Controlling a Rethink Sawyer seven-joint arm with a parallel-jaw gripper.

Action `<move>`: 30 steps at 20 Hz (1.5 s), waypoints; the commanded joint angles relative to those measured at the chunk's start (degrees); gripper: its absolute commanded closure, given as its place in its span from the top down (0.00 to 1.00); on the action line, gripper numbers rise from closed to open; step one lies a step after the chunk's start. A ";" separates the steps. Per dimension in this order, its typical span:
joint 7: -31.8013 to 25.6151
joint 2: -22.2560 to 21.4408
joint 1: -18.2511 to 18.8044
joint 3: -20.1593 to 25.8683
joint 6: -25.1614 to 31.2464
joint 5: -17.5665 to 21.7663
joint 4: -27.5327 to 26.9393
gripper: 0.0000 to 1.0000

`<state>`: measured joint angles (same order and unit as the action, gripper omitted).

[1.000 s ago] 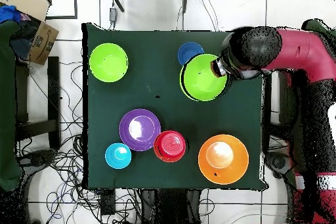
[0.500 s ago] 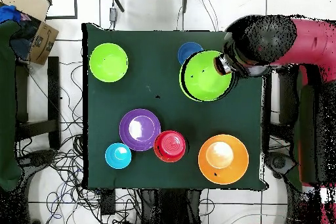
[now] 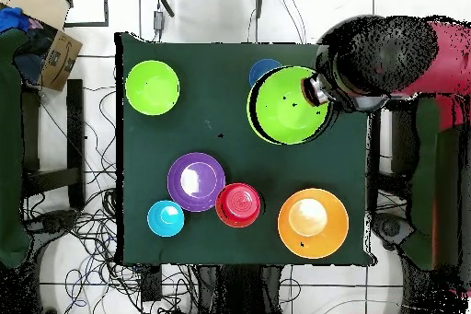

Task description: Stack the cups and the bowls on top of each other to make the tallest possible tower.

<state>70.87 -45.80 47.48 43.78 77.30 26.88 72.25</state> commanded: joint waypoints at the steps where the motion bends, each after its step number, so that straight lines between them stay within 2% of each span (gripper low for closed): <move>1: -3.41 -8.13 1.51 -1.17 -0.15 -4.05 14.79 0.00; 6: -1.50 -12.74 4.18 -1.68 -5.91 -6.63 23.40 0.00; 13: -0.20 -16.80 6.42 -1.48 -12.43 -8.53 30.85 0.00; 30: 2.27 -16.84 6.67 -2.63 -23.82 -6.48 37.66 0.00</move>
<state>70.87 -62.94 54.78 43.57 57.88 18.94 102.39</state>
